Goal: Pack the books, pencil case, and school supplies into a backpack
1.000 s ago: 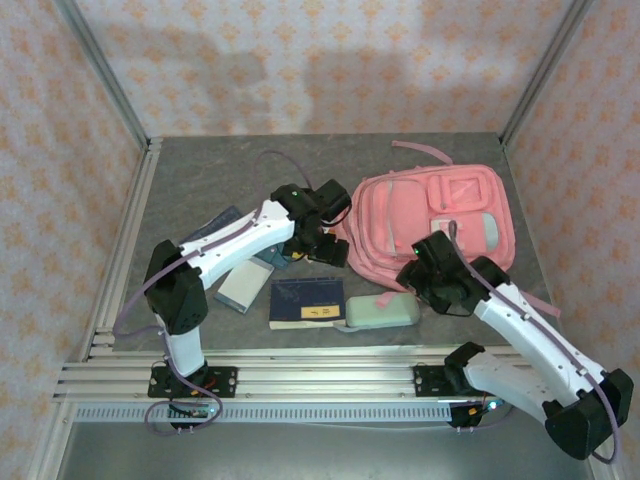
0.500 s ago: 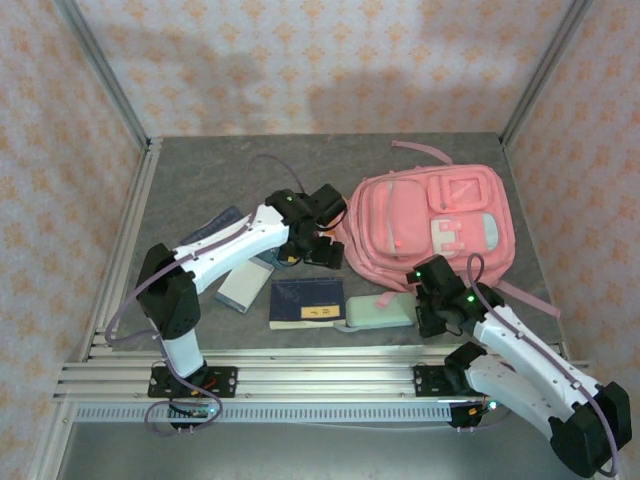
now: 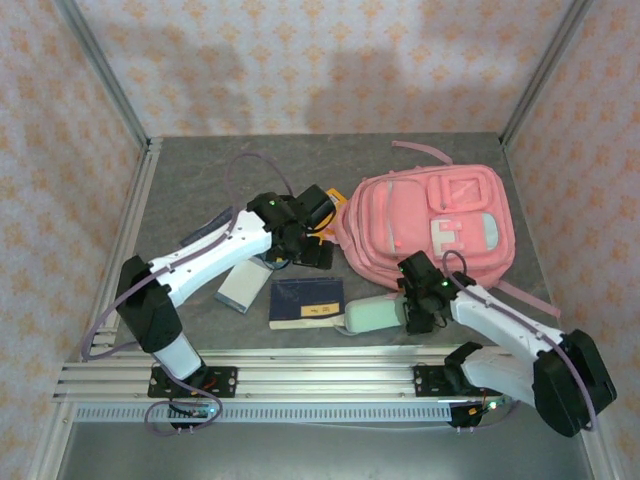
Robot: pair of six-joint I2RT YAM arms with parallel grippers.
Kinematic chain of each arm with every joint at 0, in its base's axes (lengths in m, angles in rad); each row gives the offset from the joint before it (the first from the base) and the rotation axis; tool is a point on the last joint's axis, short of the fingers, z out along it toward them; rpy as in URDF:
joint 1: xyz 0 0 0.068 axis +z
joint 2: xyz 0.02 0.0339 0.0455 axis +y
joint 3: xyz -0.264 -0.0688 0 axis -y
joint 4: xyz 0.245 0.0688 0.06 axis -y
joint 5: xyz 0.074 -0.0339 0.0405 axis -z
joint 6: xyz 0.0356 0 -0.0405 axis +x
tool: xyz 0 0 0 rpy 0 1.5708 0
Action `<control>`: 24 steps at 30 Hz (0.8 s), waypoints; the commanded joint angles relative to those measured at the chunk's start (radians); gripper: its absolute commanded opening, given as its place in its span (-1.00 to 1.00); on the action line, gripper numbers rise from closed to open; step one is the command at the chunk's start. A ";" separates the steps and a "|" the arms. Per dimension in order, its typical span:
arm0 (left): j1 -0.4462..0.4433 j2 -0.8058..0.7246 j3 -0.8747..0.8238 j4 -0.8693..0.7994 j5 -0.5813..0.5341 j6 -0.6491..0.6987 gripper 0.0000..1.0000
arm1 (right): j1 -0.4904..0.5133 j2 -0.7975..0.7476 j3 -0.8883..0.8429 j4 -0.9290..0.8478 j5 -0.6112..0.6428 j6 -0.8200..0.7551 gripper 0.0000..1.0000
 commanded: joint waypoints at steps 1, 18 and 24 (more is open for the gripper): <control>0.012 -0.041 -0.019 -0.039 -0.052 -0.024 0.87 | 0.005 0.022 -0.012 0.006 0.014 -0.023 0.56; 0.014 -0.034 0.122 -0.056 -0.032 0.067 0.88 | 0.004 -0.181 0.284 -0.284 0.162 -0.319 0.04; 0.008 -0.086 0.178 0.003 0.145 0.111 0.87 | 0.004 -0.180 0.451 -0.192 0.104 -0.698 0.05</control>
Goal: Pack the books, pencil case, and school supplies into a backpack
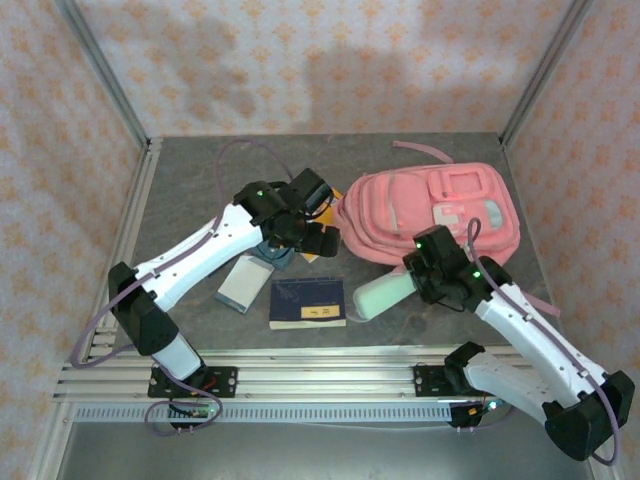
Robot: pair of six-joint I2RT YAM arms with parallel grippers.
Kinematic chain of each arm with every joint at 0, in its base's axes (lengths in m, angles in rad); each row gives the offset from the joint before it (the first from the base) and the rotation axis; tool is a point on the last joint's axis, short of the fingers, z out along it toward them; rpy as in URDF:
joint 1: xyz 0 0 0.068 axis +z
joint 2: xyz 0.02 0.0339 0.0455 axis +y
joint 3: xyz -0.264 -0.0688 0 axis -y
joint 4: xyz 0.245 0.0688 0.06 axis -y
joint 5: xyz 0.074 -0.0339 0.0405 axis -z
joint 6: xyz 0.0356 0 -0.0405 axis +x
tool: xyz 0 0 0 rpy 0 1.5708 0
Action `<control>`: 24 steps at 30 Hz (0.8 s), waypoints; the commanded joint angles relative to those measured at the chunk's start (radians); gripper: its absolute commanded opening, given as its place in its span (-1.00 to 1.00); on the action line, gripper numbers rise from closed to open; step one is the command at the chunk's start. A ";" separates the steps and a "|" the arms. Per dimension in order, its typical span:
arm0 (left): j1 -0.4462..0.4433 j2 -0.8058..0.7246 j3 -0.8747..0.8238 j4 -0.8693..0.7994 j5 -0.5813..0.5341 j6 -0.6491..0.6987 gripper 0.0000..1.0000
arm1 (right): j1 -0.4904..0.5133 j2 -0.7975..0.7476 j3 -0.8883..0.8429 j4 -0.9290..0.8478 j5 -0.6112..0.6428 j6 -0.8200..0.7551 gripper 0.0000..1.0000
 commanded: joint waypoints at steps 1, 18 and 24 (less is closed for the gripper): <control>0.002 -0.079 0.036 0.034 0.108 0.051 0.87 | 0.005 -0.001 0.120 0.065 -0.034 -0.297 0.06; -0.113 -0.042 -0.038 0.176 0.329 0.174 0.94 | -0.035 0.110 0.166 0.227 -0.138 -0.260 0.10; -0.136 -0.034 -0.146 0.315 0.416 0.215 0.95 | -0.075 0.127 0.143 0.276 -0.196 -0.199 0.09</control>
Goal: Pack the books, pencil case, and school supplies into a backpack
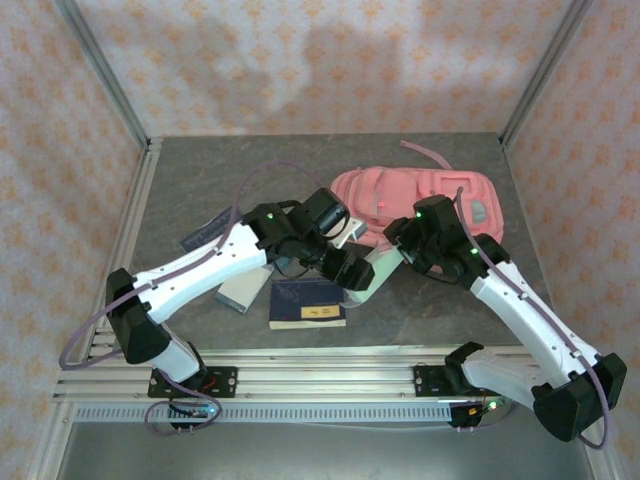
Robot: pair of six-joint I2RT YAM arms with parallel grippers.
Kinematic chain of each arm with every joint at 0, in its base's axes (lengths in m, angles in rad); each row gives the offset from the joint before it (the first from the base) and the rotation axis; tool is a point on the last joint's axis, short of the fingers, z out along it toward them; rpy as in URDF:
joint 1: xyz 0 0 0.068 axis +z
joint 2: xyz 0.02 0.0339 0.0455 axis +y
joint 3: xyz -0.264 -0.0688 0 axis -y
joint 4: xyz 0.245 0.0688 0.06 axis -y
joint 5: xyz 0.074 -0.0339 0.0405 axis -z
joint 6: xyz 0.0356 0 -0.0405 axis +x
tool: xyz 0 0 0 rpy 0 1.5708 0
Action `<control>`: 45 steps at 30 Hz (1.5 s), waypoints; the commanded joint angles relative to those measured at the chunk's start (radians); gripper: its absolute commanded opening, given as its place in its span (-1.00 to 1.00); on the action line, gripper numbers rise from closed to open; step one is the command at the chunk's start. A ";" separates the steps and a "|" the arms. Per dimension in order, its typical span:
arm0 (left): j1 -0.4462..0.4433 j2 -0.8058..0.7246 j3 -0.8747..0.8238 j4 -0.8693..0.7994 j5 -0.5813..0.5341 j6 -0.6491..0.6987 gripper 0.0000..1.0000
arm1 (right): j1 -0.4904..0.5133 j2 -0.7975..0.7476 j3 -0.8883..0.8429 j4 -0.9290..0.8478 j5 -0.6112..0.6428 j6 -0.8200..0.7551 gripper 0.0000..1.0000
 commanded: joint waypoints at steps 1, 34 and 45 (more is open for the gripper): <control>-0.001 0.012 -0.040 0.113 0.063 0.056 0.95 | -0.025 -0.007 -0.001 0.119 -0.035 0.058 0.09; 0.164 -0.264 -0.176 -0.035 -0.450 -0.146 -0.48 | -0.027 0.170 0.271 -0.171 0.244 -0.477 0.99; 0.217 -0.318 -0.107 -0.174 -0.591 -0.254 -0.45 | 0.058 0.587 0.522 -0.161 0.316 -0.457 0.76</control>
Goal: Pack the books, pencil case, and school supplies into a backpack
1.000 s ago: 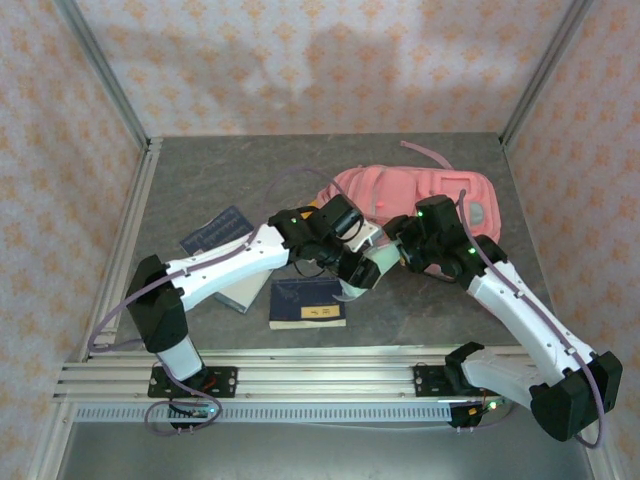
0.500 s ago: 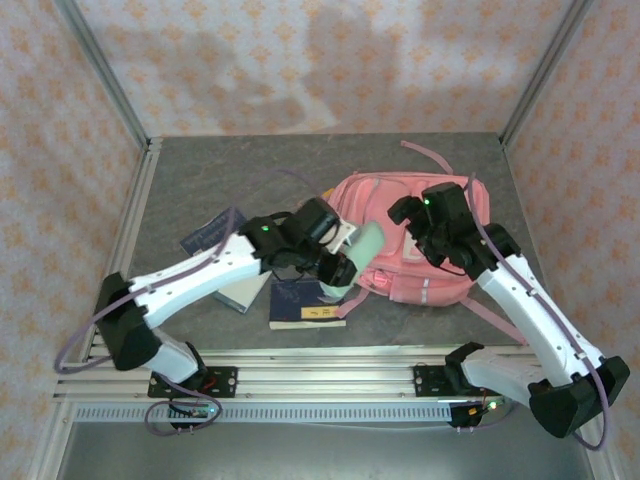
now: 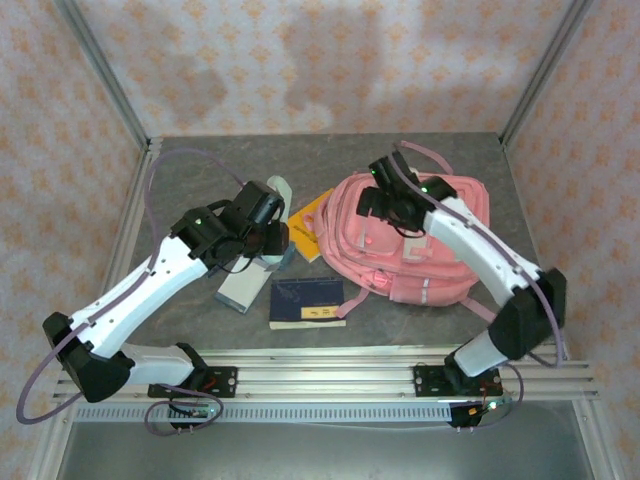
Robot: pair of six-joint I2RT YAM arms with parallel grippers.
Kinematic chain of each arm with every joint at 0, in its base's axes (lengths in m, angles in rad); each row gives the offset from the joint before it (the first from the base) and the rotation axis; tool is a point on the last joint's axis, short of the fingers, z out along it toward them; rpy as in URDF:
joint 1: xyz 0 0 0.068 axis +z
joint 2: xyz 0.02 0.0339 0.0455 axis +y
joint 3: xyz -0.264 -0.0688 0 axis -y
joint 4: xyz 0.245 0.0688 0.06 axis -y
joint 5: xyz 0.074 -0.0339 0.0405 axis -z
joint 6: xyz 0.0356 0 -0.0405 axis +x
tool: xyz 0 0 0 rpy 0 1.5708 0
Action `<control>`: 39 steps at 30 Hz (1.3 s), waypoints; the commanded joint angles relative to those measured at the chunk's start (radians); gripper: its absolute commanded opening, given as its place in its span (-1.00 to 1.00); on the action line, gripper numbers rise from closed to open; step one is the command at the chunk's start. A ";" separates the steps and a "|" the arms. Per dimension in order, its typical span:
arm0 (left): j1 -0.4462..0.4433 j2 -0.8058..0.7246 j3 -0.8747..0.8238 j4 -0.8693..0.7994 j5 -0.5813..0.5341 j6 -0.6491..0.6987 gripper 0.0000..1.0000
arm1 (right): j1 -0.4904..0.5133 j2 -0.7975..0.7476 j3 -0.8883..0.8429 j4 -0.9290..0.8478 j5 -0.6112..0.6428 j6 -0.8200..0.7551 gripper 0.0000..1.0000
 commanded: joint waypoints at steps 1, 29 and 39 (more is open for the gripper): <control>0.013 -0.018 0.049 -0.075 -0.070 -0.039 -0.45 | 0.010 0.120 0.106 -0.017 0.045 0.072 0.71; 0.135 -0.099 -0.027 -0.109 -0.015 0.008 -0.42 | 0.099 0.860 0.863 -0.261 0.067 0.146 -0.39; 0.151 -0.101 -0.028 -0.078 -0.016 0.016 -0.42 | 0.100 0.672 0.790 -0.277 0.235 0.020 -0.95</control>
